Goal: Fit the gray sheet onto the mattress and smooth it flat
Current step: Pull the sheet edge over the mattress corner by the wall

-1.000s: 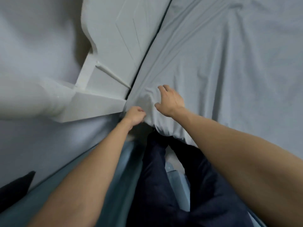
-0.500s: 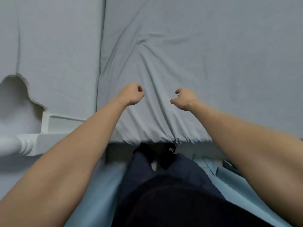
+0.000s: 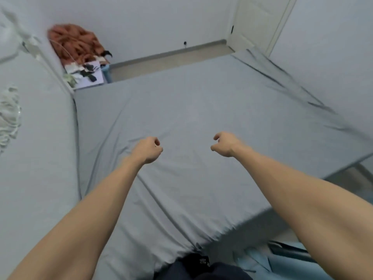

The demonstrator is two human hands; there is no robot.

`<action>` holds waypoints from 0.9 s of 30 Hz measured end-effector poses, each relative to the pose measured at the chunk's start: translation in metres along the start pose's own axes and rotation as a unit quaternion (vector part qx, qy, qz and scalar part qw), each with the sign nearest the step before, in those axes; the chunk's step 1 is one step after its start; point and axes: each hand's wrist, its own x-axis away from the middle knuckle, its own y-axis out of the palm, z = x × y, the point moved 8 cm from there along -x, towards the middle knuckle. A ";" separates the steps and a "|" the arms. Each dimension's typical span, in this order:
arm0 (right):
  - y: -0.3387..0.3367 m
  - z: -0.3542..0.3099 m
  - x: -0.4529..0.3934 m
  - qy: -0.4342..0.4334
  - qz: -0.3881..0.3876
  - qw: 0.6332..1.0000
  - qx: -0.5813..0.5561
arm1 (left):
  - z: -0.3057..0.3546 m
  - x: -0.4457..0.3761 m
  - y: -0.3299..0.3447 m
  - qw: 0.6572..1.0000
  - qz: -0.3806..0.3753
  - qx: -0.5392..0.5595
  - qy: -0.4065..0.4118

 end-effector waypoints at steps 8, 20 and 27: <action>-0.077 0.049 0.008 0.064 0.055 0.996 0.033 | 0.139 -0.058 -0.021 0.990 -0.037 0.009 0.133; -0.159 0.201 -0.053 0.157 0.053 0.986 0.016 | 0.275 -0.097 0.057 0.983 -0.085 0.027 0.159; -0.189 0.231 -0.173 0.028 0.015 0.999 -0.002 | 0.347 -0.152 0.119 0.993 -0.084 0.009 0.083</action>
